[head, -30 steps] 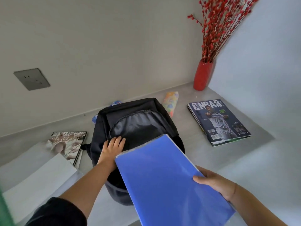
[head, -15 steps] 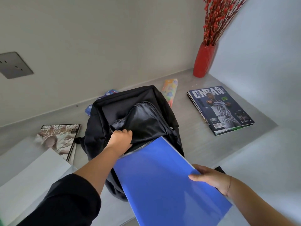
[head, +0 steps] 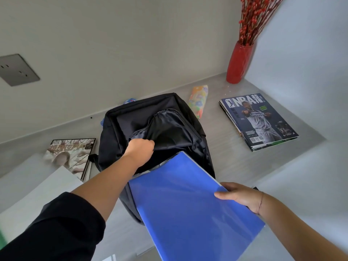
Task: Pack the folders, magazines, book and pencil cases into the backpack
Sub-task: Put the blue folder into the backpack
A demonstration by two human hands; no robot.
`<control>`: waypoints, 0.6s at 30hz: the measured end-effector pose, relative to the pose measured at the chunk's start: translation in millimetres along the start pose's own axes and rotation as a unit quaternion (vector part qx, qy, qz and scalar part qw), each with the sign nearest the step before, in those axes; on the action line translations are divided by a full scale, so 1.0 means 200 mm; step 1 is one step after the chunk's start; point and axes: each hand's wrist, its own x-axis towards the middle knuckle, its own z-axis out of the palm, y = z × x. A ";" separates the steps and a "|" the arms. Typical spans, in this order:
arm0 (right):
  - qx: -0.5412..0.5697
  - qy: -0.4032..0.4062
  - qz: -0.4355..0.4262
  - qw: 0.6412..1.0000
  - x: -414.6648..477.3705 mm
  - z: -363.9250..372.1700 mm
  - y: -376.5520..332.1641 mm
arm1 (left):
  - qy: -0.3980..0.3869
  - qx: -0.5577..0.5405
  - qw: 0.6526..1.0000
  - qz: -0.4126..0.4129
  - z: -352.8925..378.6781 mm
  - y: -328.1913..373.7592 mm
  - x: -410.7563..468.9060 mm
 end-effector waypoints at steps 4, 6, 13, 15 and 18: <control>-0.003 -0.009 0.009 1.000 0.02 -0.03 0.01 | 0.045 -0.024 0.999 -0.005 -0.04 0.01 0.01; 0.009 0.013 -0.005 1.000 0.05 -0.02 -0.01 | 0.044 -0.012 0.999 0.004 -0.05 0.02 0.01; 0.015 0.079 -0.037 0.996 0.23 0.09 -0.16 | 0.006 0.053 0.997 0.054 -0.06 0.06 -0.02; -0.048 0.109 -0.045 0.992 0.28 0.13 -0.26 | -0.003 0.047 0.997 0.060 -0.06 0.09 -0.02; -0.097 0.159 -0.044 0.982 0.33 0.16 -0.39 | -0.005 0.017 0.999 0.036 -0.04 0.08 -0.03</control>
